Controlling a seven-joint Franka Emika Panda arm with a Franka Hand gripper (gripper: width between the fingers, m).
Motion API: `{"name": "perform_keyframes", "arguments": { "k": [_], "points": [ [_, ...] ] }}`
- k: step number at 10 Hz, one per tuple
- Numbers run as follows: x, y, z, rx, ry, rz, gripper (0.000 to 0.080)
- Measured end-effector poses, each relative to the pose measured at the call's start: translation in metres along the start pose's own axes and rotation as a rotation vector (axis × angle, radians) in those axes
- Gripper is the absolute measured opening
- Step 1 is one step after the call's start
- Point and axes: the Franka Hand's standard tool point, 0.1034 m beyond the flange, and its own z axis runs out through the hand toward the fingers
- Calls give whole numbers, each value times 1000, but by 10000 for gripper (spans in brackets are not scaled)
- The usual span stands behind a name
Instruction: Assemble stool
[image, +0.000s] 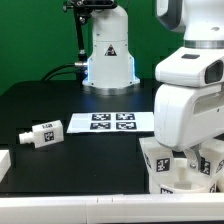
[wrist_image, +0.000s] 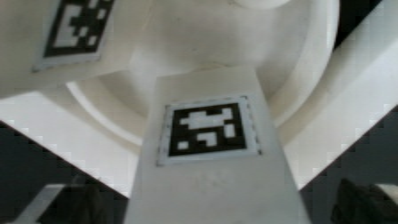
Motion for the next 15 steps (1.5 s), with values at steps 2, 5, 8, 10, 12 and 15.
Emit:
{"name": "perform_keyframes", "arguments": {
  "k": [2, 5, 8, 10, 12, 15],
  "points": [
    [0, 1, 0, 0, 0, 32, 454],
    [-2, 7, 0, 1, 8, 261, 333],
    [-9, 33, -1, 15, 101, 738, 333],
    [-10, 35, -2, 17, 100, 840, 333],
    [-18, 44, -2, 18, 108, 1153, 334],
    [-33, 50, 0, 24, 111, 1589, 335]
  ]
}}
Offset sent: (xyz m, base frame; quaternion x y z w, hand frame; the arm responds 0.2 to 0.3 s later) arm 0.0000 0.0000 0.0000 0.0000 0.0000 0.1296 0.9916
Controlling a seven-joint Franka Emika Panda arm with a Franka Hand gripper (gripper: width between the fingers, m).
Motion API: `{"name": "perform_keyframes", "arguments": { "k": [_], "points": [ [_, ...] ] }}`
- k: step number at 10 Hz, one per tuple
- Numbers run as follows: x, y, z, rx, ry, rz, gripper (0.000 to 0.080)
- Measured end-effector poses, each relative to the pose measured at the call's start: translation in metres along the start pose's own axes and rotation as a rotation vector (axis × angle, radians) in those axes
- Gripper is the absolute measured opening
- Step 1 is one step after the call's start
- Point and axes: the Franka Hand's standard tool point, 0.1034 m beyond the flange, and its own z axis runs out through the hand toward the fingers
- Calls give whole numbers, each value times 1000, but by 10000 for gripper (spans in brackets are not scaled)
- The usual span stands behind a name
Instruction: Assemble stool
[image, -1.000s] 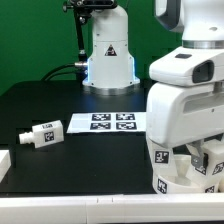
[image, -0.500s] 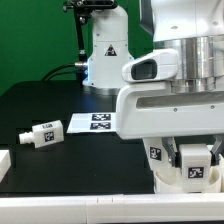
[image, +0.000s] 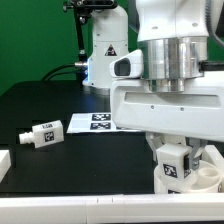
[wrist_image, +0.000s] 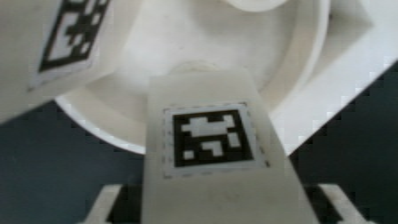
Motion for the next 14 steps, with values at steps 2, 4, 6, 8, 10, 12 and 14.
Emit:
{"name": "perform_keyframes", "arguments": {
  "k": [2, 4, 6, 8, 10, 12, 14],
  "points": [
    [1, 5, 0, -17, 4, 118, 340],
    [1, 6, 1, -23, 5, 128, 340],
    [9, 13, -10, -11, 12, 60, 605],
    [17, 25, -36, 3, 3, 10, 636],
    [15, 21, -39, 12, 6, 6, 649],
    [14, 22, -37, 10, 5, 6, 649],
    [22, 33, -40, 23, 16, -49, 649]
  ]
}}
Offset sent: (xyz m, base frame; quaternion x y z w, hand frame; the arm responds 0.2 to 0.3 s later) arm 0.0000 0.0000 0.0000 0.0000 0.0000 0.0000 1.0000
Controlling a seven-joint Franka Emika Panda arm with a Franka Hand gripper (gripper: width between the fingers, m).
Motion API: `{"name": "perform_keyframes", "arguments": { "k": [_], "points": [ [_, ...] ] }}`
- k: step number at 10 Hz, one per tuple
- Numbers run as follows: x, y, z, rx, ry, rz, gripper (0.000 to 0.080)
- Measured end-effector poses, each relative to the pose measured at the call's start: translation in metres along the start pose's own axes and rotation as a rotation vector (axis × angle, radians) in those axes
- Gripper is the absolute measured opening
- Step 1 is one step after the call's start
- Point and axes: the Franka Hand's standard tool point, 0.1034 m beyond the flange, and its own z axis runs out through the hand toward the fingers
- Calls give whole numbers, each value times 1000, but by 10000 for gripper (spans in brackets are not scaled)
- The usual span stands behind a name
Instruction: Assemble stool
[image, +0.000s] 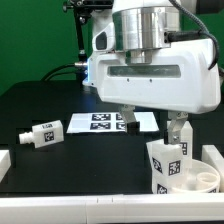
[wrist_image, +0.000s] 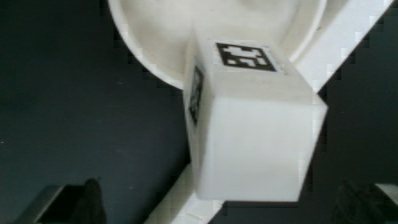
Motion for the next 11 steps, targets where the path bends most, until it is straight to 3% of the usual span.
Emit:
{"name": "perform_keyframes", "arguments": {
  "k": [2, 7, 9, 10, 11],
  "points": [
    [6, 46, -11, 2, -13, -70, 649],
    [7, 55, -9, 1, -10, -364, 649],
    [7, 99, -8, -9, -25, -520, 649],
    [3, 116, -11, -15, -45, -577, 649],
    [2, 123, -12, -16, -54, -626, 649]
  ]
}}
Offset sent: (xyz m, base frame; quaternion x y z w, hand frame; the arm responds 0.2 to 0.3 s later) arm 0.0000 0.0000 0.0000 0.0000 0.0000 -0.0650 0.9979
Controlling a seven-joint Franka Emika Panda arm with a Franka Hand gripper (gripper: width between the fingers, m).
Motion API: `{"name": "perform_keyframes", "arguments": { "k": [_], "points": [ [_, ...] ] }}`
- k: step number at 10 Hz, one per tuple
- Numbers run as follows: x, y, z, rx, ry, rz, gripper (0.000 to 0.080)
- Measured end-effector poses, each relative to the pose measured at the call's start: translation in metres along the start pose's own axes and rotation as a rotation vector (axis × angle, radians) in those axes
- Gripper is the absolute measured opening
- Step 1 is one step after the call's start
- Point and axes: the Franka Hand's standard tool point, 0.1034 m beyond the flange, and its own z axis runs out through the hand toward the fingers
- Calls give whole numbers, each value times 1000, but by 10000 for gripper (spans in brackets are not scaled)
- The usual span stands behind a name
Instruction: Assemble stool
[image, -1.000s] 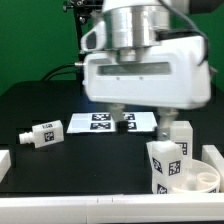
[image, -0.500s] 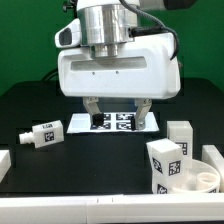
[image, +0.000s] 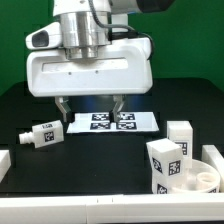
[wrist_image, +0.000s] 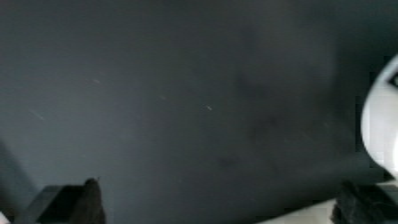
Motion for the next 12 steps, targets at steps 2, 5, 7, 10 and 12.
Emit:
{"name": "perform_keyframes", "arguments": {
  "k": [2, 5, 7, 10, 12],
  "points": [
    [-1, 2, 1, -6, 6, -104, 649],
    [-6, 9, 3, -9, -28, -436, 649],
    [-23, 21, 8, -2, -88, -735, 649],
    [-20, 37, 2, -8, -85, -875, 649],
    [-20, 40, 2, -16, -99, -1035, 649]
  ]
}}
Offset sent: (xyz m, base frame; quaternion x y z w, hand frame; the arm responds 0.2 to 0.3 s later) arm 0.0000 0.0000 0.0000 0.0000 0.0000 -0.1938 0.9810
